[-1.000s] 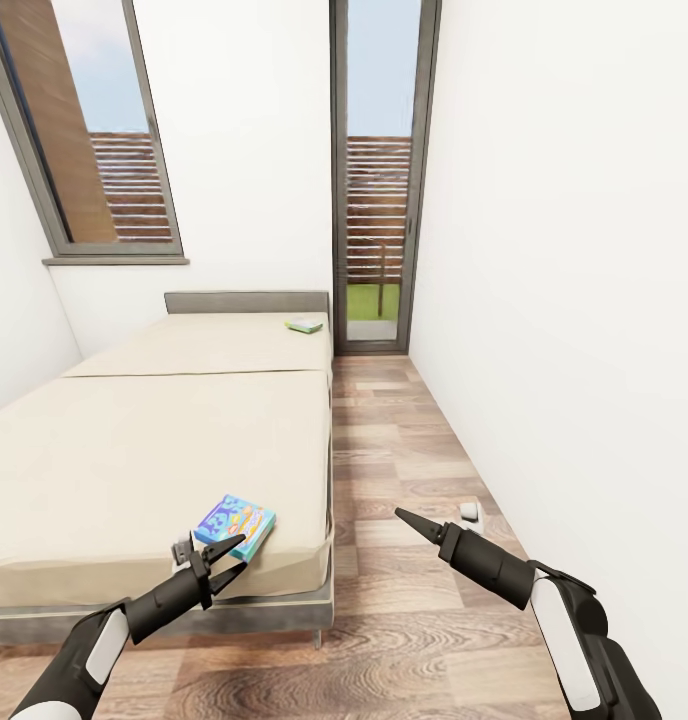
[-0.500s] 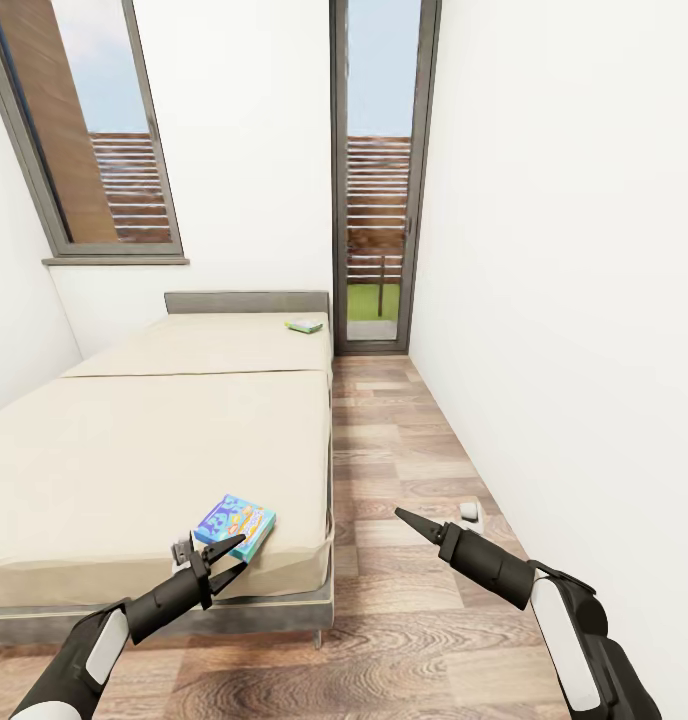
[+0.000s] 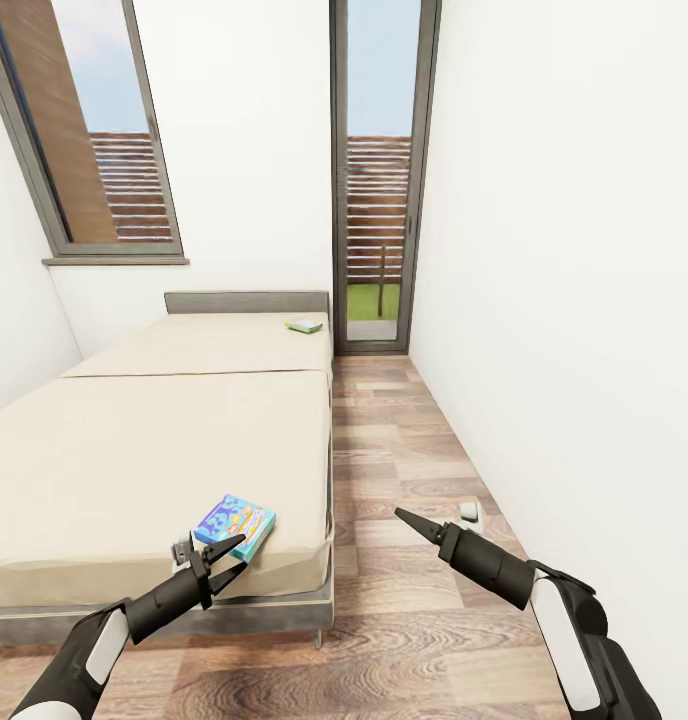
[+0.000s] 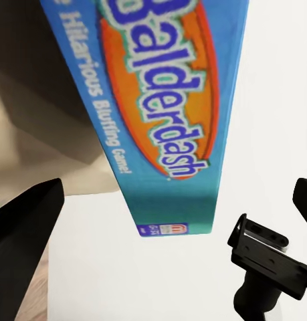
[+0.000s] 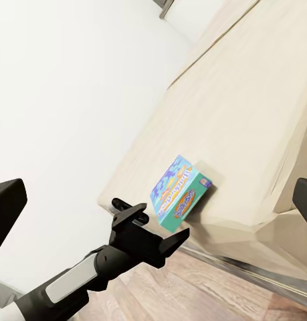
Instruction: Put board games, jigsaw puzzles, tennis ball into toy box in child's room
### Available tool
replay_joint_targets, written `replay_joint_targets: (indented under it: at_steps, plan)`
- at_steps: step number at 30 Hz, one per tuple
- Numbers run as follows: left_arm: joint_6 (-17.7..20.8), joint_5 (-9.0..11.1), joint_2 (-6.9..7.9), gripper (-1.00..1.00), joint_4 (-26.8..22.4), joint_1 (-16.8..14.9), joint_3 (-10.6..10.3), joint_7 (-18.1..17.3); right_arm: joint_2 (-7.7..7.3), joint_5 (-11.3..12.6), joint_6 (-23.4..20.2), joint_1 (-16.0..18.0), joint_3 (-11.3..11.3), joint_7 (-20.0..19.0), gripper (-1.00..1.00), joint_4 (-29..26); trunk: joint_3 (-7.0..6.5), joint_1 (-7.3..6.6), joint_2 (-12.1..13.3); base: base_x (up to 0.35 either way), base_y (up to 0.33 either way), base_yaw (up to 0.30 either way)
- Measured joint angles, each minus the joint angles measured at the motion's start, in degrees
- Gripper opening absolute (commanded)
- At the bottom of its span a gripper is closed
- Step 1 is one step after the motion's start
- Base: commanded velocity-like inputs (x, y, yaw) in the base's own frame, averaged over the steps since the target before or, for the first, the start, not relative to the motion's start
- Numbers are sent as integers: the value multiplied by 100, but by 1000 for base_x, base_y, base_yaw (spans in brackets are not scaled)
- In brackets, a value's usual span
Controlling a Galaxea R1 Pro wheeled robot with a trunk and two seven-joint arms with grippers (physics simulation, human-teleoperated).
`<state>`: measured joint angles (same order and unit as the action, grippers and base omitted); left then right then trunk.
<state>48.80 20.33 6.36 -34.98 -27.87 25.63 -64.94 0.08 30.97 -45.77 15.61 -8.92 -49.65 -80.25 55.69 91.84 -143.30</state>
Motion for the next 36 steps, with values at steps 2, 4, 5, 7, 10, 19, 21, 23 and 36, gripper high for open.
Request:
replay_joint_targets:
  at_steps: [2,4,5,7,10,19,21,23,36]
  plan:
    - [-3,-1,0,100,0,0,-1,-2,0,0,0,0,0,0,100,0,0,0,0,0,0,0]
    - [-5,-1,0,100,0,1,-2,-4,0,0,0,0,1,0,100,0,0,0,0,0,0,0]
    - [-7,-2,0,100,0,1,-3,-5,0,0,0,0,1,0,100,0,0,0,0,0,0,0]
    - [-101,93,-3,-100,-3,-70,16,1,0,1,0,0,1,0,100,0,-1,0,0,0,0,0]
    - [-101,106,-3,-100,-2,-75,20,0,0,1,0,0,0,0,100,0,-1,0,0,0,0,0]
    - [-111,107,-3,-100,-2,-75,25,-15,0,1,0,0,1,0,100,0,-1,0,0,0,0,0]
    - [-107,108,-3,-100,-2,-74,25,-14,0,1,0,0,1,0,100,0,-1,0,0,0,0,0]
    - [-105,108,-3,-100,-2,-74,26,-15,0,1,1,0,1,0,100,0,-1,0,0,0,0,0]
    - [-103,116,-3,-100,-3,-75,26,-19,-3,3,0,0,1,0,100,0,-67,-8,4,0,0,0]
